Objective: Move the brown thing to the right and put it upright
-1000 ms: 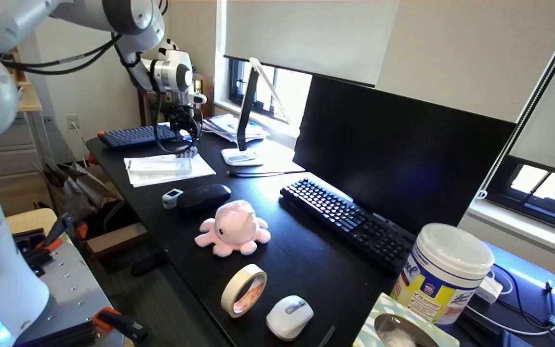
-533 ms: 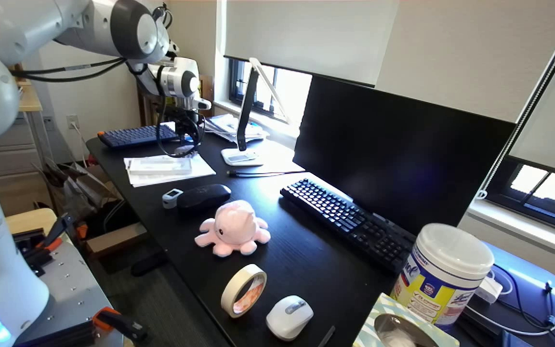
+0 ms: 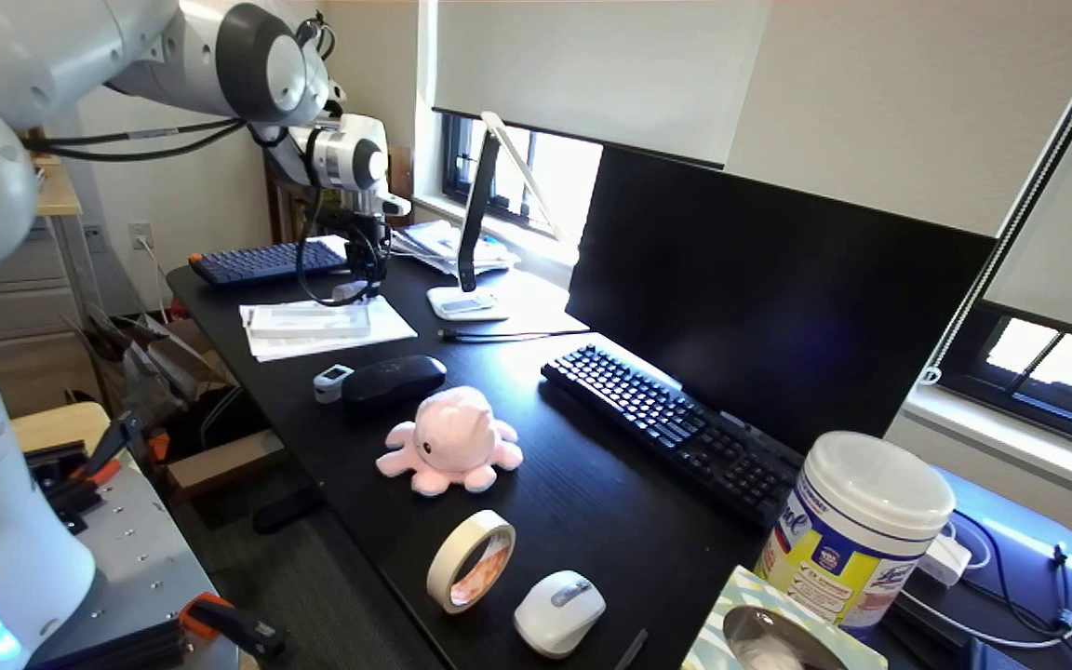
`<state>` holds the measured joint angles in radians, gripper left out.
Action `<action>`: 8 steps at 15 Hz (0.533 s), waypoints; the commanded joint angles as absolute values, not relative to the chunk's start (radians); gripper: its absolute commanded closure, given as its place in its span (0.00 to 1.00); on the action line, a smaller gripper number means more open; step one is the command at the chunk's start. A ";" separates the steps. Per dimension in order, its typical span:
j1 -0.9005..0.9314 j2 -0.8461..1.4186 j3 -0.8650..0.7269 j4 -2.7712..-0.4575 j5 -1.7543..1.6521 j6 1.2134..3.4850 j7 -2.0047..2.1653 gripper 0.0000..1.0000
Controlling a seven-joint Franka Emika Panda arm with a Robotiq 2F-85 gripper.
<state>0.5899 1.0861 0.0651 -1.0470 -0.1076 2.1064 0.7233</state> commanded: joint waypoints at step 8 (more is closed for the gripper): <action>0.677 0.757 -0.077 -1.361 -0.208 2.220 1.031 0.86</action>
